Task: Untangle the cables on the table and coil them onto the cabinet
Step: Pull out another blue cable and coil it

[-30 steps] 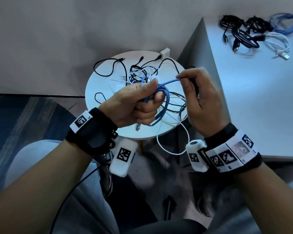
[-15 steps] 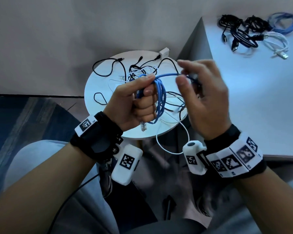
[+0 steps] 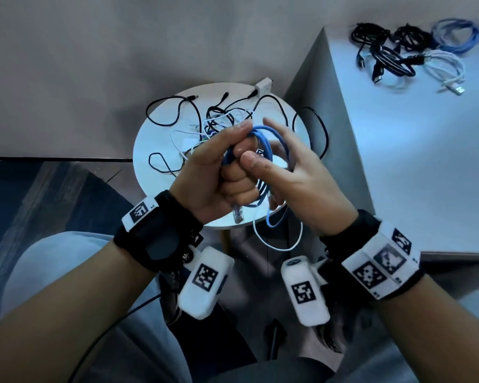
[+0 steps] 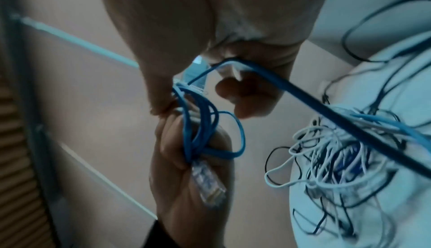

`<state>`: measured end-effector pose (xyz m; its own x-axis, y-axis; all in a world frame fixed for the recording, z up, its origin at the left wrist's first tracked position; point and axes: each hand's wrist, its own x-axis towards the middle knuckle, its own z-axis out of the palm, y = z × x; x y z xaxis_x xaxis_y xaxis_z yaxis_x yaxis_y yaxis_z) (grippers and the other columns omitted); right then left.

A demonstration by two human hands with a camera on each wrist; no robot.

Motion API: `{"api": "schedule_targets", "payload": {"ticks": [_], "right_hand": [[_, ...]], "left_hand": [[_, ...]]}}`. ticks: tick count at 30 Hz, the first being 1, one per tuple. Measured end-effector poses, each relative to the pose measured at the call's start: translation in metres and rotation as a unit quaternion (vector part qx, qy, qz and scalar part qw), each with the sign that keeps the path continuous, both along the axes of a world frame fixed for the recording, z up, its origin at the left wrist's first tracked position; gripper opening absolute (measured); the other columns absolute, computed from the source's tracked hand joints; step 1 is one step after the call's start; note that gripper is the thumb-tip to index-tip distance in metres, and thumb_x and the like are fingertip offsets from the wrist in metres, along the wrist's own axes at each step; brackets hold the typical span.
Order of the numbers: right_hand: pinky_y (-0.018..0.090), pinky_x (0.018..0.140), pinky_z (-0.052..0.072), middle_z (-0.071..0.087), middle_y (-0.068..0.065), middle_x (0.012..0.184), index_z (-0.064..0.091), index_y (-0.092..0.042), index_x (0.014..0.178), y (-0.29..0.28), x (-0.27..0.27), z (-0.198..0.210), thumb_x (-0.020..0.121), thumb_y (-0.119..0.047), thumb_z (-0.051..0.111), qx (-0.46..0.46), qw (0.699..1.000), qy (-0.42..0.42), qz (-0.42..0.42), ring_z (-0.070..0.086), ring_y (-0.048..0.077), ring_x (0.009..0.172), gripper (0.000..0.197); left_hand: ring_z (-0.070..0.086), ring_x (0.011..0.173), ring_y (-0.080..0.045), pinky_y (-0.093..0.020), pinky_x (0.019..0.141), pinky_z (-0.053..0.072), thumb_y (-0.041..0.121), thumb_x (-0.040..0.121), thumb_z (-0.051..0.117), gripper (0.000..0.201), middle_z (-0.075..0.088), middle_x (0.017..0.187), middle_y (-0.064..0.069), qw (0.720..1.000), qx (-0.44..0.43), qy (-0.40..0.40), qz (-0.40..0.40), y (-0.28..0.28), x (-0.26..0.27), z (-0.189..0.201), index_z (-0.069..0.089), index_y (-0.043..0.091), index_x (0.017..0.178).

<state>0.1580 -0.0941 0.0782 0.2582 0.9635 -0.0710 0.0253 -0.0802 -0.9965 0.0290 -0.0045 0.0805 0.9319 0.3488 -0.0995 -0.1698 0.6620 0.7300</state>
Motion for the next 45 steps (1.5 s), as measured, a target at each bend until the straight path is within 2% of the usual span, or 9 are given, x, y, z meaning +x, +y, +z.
{"api": "schedule_targets", "payload": {"ticks": [4,9,12,16,21,24,30,38,45], "right_hand": [[0.029,0.045,0.034,0.050,-0.008,0.063,0.070,-0.026,0.103,-0.003,0.001,0.006,0.086,-0.037,0.067,0.008,0.996,0.031,0.088,0.039,0.010,0.046,0.020],[0.027,0.049,0.032,0.048,-0.010,0.063,0.060,-0.019,0.079,0.001,0.004,0.000,0.088,-0.035,0.070,0.061,0.996,-0.019,-0.060,0.039,0.006,0.049,0.020],[0.048,0.052,0.047,0.055,0.017,0.073,0.057,-0.004,0.093,0.007,-0.002,-0.007,0.093,-0.042,0.062,0.069,0.995,0.022,-0.067,0.051,0.038,0.054,0.039],[0.032,0.047,0.045,0.049,0.041,0.078,0.049,0.004,0.099,0.008,-0.005,-0.006,0.107,-0.031,0.039,0.064,0.990,0.117,-0.038,0.054,0.025,0.049,0.038],[0.049,0.051,0.045,0.046,-0.001,0.062,0.049,0.003,0.092,0.012,-0.008,-0.013,0.099,-0.046,0.045,0.066,0.996,0.006,-0.064,0.045,0.029,0.059,0.049],[0.025,0.038,0.030,0.043,0.002,0.061,0.051,0.003,0.097,0.010,-0.010,-0.010,0.106,-0.040,0.039,0.054,0.996,0.030,-0.058,0.037,0.023,0.051,0.045],[0.024,0.041,0.030,0.051,0.011,0.080,0.060,-0.015,0.105,0.004,-0.006,-0.010,0.107,-0.035,0.038,0.014,0.987,0.160,-0.002,0.031,0.016,0.042,0.029],[0.027,0.034,0.038,0.050,0.000,0.067,0.051,-0.011,0.120,0.004,-0.026,-0.039,0.108,-0.028,0.039,-0.068,0.997,0.046,0.013,0.036,0.018,0.037,0.023],[0.015,0.050,0.041,0.048,-0.011,0.064,0.055,-0.019,0.111,-0.004,-0.046,-0.042,0.107,-0.039,0.039,-0.091,0.963,-0.177,0.184,0.053,-0.003,0.051,0.026]], "left_hand": [[0.016,0.037,-0.013,-0.023,0.041,0.021,0.040,0.097,0.053,0.036,0.016,0.047,0.008,0.993,-0.054,-0.066,-0.075,0.002,-0.004,-0.001,0.058,0.022,0.066],[0.018,0.034,-0.009,-0.021,0.038,0.028,0.038,0.101,0.043,0.037,0.024,0.044,0.009,1.000,-0.020,-0.004,0.003,0.004,-0.004,0.003,0.054,0.019,0.071],[0.035,0.033,-0.005,-0.021,0.041,0.040,0.035,0.107,0.035,0.037,0.035,0.045,0.010,0.998,-0.012,0.036,0.044,-0.001,0.001,0.004,0.049,0.017,0.078],[0.053,0.044,-0.009,-0.027,0.057,0.055,0.031,0.106,0.031,0.031,0.042,0.050,0.007,0.999,-0.016,0.032,0.038,-0.005,0.002,0.005,0.046,0.013,0.085],[0.023,0.037,-0.008,-0.023,0.046,0.042,0.043,0.107,0.027,0.045,0.019,0.052,0.007,0.998,-0.057,0.013,0.019,-0.002,0.002,0.004,0.051,0.015,0.081],[0.017,0.039,-0.011,-0.024,0.043,0.033,0.049,0.105,0.025,0.051,0.018,0.052,0.006,0.996,-0.084,-0.020,-0.003,0.003,0.001,-0.001,0.052,0.015,0.079],[0.020,0.040,-0.011,-0.025,0.046,0.027,0.035,0.106,0.025,0.040,0.022,0.054,0.007,0.987,-0.137,-0.079,0.018,0.013,-0.005,-0.007,0.049,0.015,0.082],[0.072,0.084,-0.018,-0.032,0.079,0.058,0.035,0.111,0.026,0.040,0.070,0.086,-0.001,0.946,-0.145,-0.137,0.254,0.037,-0.012,-0.003,0.046,0.015,0.083],[0.069,0.108,-0.032,-0.046,0.104,0.051,0.032,0.109,0.030,0.032,0.075,0.099,-0.012,0.907,0.249,0.050,0.335,0.024,-0.004,-0.010,0.053,0.013,0.096]]}}
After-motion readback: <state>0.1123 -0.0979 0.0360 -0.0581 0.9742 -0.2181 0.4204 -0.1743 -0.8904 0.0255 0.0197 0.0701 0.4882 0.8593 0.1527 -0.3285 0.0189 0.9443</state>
